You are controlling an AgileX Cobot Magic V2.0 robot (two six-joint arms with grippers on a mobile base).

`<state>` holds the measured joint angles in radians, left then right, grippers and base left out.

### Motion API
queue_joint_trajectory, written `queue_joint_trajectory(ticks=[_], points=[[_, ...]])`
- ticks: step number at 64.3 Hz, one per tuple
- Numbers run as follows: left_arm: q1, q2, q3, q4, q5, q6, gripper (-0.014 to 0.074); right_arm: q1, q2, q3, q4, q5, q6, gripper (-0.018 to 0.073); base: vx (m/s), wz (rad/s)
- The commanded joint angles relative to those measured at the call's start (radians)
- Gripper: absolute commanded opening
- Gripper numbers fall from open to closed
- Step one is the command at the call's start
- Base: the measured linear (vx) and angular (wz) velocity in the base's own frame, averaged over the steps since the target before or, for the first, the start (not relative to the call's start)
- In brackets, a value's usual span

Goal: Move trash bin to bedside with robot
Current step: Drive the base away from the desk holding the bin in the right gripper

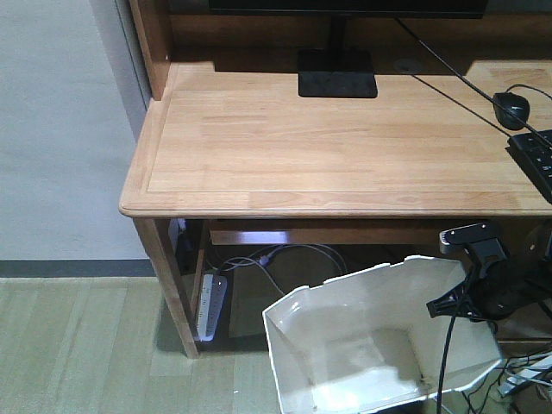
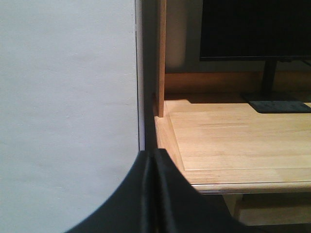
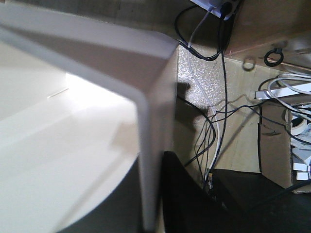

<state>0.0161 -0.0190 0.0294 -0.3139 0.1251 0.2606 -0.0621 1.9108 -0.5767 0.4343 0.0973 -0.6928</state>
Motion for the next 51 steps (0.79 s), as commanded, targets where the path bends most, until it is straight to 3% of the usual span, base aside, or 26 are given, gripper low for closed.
queue_joint_trajectory(ticks=[1,51], points=[[-0.005,-0.010,0.020,-0.010,-0.067,-0.003,-0.0006,0.000,-0.059,-0.018,0.024,-0.027,0.011,-0.0003,0.00,0.00],[-0.005,-0.010,0.020,-0.010,-0.067,-0.003,-0.0006,0.000,-0.059,-0.018,0.024,-0.027,0.011,-0.0003,0.00,0.00]])
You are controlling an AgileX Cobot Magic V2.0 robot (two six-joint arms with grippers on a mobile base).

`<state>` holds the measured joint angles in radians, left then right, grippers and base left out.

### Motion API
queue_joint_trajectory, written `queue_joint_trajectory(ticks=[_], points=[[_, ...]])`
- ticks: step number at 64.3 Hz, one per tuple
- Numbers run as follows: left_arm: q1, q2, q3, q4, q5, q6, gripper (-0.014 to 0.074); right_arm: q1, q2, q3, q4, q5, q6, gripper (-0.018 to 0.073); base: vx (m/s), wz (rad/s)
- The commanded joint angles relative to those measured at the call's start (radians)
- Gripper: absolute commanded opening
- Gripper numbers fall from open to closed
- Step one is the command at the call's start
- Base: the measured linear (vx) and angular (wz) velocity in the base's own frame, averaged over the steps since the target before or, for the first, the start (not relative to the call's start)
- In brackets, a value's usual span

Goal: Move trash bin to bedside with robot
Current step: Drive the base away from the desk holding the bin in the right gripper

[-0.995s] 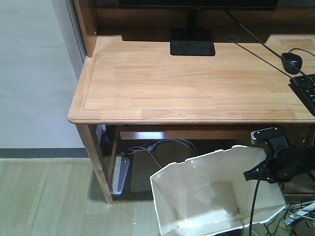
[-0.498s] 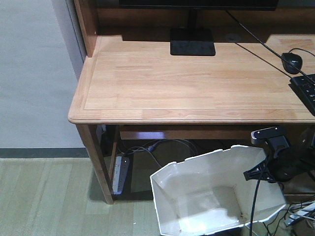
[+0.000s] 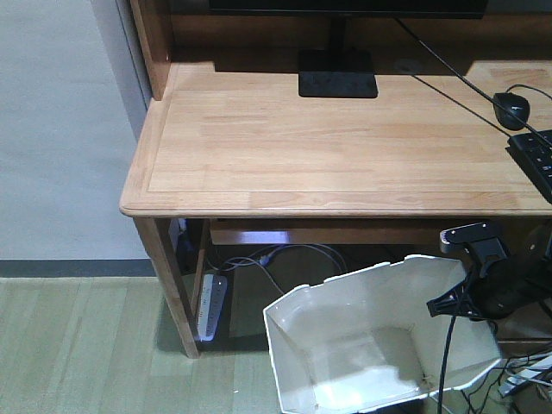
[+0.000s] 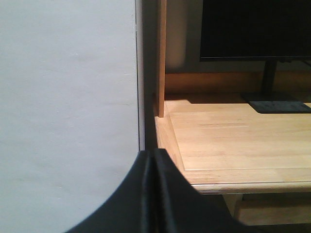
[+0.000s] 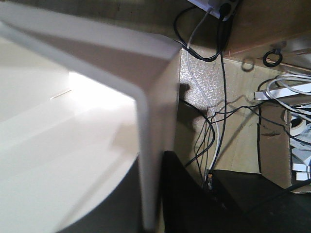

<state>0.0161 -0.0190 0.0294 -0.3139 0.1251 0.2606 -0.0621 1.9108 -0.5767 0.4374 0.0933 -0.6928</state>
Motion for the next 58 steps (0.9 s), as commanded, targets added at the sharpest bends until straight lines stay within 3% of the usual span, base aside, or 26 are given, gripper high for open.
queue_joint_trajectory(ticks=[1,33,58], points=[[-0.005,-0.010,0.020,-0.010,-0.067,-0.003,-0.0006,0.000,-0.059,-0.018,0.021,-0.023,0.011,-0.0003,0.00,0.01],[-0.005,-0.010,0.020,-0.010,-0.067,-0.003,-0.0006,0.000,-0.059,-0.018,0.020,-0.023,0.011,-0.0003,-0.03,0.11],[-0.005,-0.010,0.020,-0.010,-0.067,-0.003,-0.0006,0.000,-0.059,-0.017,0.020,-0.009,0.011,-0.0003,-0.05,0.49]])
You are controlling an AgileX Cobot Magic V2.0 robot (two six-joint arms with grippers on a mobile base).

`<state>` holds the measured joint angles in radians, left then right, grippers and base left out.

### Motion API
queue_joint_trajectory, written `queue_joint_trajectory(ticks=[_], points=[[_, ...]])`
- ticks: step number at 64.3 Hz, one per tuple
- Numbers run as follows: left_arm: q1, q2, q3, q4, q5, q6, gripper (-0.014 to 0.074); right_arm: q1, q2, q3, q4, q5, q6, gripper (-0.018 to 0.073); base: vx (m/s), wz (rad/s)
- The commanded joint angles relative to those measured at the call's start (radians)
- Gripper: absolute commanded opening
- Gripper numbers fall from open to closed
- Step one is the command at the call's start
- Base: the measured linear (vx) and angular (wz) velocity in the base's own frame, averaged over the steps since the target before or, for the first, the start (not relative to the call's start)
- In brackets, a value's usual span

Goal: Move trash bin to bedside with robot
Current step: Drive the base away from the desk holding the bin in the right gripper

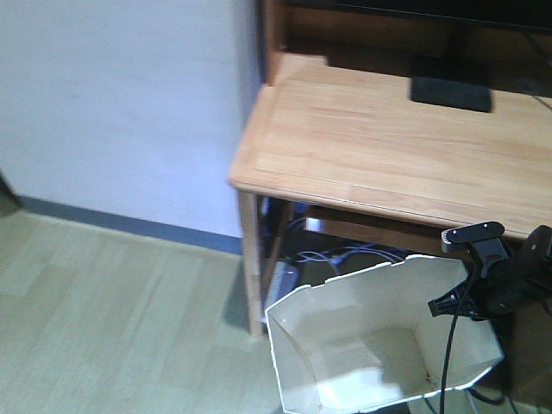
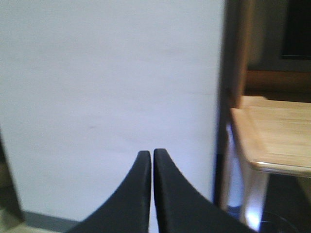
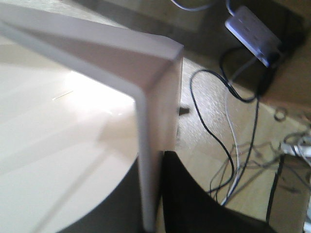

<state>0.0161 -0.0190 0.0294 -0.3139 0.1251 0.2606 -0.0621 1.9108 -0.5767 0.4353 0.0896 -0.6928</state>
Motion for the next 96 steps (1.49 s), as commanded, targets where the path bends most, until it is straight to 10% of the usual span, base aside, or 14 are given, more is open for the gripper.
queue_joint_trajectory(ticks=[1,96], points=[[-0.005,-0.010,0.020,-0.010,-0.067,-0.003,-0.0006,0.000,-0.059,-0.017,0.022,-0.005,0.011,-0.0003,-0.04,0.71],[-0.005,-0.010,0.020,-0.010,-0.067,-0.003,-0.0006,-0.004,-0.059,-0.017,0.022,0.008,0.013,-0.0003,0.01,0.65]])
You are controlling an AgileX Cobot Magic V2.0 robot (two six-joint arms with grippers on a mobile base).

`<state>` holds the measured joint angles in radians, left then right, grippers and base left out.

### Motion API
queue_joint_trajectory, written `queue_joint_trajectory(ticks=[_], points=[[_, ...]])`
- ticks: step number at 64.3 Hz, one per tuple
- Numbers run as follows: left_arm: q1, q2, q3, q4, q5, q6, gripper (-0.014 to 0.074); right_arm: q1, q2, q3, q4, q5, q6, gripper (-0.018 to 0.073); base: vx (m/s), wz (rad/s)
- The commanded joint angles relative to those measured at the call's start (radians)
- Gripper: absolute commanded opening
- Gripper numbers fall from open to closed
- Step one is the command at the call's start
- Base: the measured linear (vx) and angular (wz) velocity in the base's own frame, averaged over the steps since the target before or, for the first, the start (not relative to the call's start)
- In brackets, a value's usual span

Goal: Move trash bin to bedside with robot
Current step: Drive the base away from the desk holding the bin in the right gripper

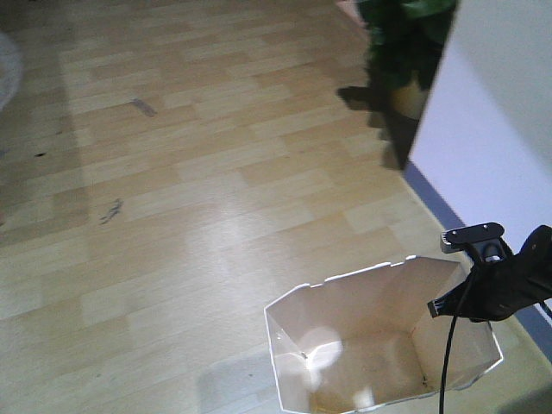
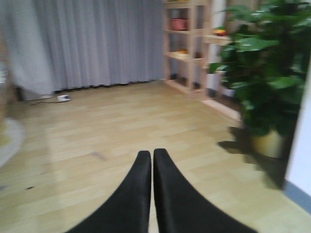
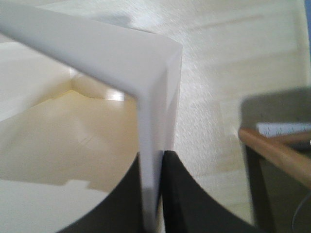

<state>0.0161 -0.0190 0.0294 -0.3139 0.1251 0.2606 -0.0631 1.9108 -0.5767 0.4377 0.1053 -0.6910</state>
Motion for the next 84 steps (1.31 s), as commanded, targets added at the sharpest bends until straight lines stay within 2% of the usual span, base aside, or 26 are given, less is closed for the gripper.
queue_joint_trajectory(ticks=[1,38,84], points=[[-0.005,-0.010,0.020,-0.010,-0.067,-0.003,-0.0006,-0.003,-0.059,-0.017,0.020,-0.008,0.011,-0.0003,0.06,0.70],[-0.004,-0.010,0.020,-0.010,-0.067,-0.003,-0.0006,-0.003,-0.059,-0.017,0.020,-0.007,0.011,-0.0003,0.10,0.51],[-0.004,-0.010,0.020,-0.010,-0.067,-0.003,-0.0006,-0.003,-0.059,-0.017,0.020,-0.006,0.011,-0.0003,0.23,0.02]])
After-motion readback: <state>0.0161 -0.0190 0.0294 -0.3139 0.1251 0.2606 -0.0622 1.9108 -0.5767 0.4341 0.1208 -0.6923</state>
